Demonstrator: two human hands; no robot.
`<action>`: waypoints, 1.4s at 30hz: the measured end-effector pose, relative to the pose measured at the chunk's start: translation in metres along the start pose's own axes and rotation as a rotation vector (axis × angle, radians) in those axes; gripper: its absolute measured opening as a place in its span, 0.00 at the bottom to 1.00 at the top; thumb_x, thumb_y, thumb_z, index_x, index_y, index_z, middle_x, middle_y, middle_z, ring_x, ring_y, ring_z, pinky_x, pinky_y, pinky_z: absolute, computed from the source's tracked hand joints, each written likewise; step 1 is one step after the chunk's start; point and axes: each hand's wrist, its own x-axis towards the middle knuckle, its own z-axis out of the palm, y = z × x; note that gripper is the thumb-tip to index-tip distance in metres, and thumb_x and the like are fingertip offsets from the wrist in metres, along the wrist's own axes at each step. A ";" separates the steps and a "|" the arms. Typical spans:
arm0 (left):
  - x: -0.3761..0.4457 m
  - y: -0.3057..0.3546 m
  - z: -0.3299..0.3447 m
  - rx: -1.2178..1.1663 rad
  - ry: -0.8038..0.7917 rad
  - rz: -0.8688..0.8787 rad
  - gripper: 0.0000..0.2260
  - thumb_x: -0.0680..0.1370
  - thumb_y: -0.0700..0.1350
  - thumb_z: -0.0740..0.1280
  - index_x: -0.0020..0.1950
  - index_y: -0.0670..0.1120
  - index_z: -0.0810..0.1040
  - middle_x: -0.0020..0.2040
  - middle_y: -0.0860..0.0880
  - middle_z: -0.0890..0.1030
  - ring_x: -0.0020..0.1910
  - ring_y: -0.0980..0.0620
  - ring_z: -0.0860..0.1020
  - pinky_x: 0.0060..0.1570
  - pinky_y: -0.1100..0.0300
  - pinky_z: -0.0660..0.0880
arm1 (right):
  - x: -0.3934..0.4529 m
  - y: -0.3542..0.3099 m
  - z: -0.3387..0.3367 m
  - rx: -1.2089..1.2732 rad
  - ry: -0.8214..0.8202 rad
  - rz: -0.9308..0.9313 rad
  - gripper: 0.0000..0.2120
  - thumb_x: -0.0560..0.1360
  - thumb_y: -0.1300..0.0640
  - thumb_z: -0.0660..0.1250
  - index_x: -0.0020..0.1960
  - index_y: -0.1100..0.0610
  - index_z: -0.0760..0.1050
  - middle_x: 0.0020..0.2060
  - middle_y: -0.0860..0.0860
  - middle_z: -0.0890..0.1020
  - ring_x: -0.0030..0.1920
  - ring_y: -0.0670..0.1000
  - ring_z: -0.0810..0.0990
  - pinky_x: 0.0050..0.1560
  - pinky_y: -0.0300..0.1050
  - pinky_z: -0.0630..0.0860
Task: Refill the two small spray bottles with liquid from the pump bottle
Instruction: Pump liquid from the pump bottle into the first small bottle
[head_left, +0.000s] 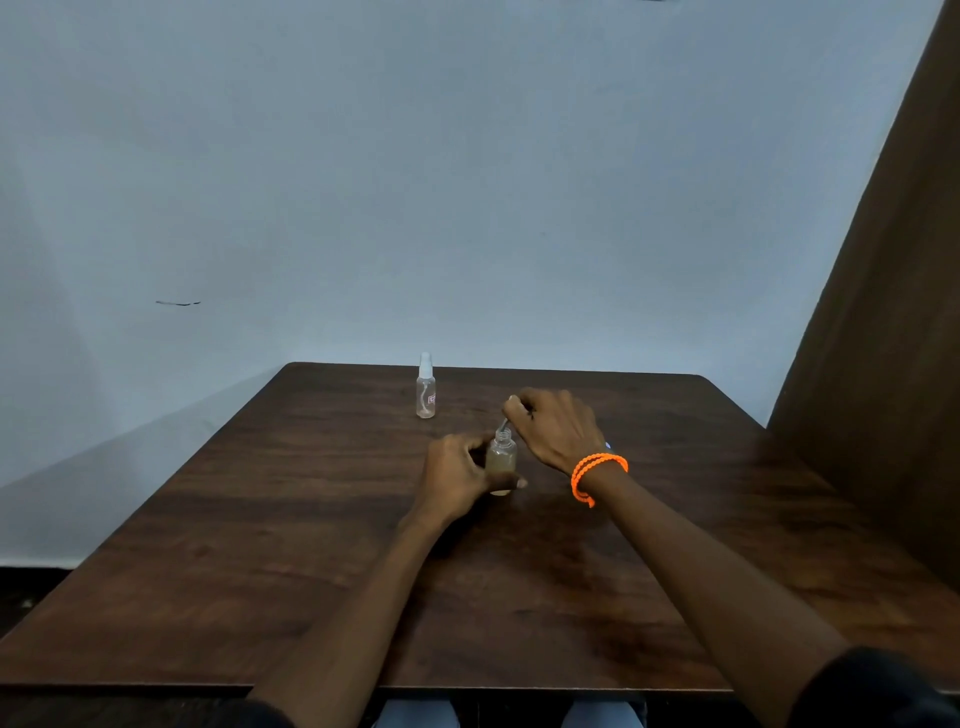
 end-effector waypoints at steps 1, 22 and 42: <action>0.000 0.000 0.000 0.002 0.000 0.001 0.24 0.60 0.52 0.89 0.53 0.49 0.90 0.33 0.62 0.84 0.33 0.68 0.79 0.34 0.71 0.71 | 0.000 0.000 0.000 0.005 -0.002 0.004 0.21 0.81 0.42 0.54 0.42 0.53 0.78 0.34 0.52 0.81 0.40 0.60 0.80 0.36 0.47 0.67; -0.001 0.003 -0.001 0.009 -0.016 -0.009 0.25 0.61 0.50 0.89 0.56 0.49 0.90 0.37 0.61 0.85 0.34 0.69 0.80 0.34 0.73 0.71 | -0.002 0.002 -0.001 -0.001 -0.011 0.022 0.23 0.78 0.38 0.50 0.42 0.50 0.78 0.36 0.51 0.83 0.42 0.58 0.81 0.40 0.50 0.76; 0.001 -0.002 0.000 0.009 -0.021 -0.019 0.24 0.60 0.53 0.89 0.54 0.51 0.90 0.37 0.59 0.86 0.35 0.66 0.81 0.35 0.69 0.73 | -0.002 0.002 0.000 -0.010 -0.016 0.022 0.25 0.78 0.37 0.50 0.43 0.52 0.79 0.35 0.51 0.82 0.41 0.59 0.80 0.37 0.48 0.69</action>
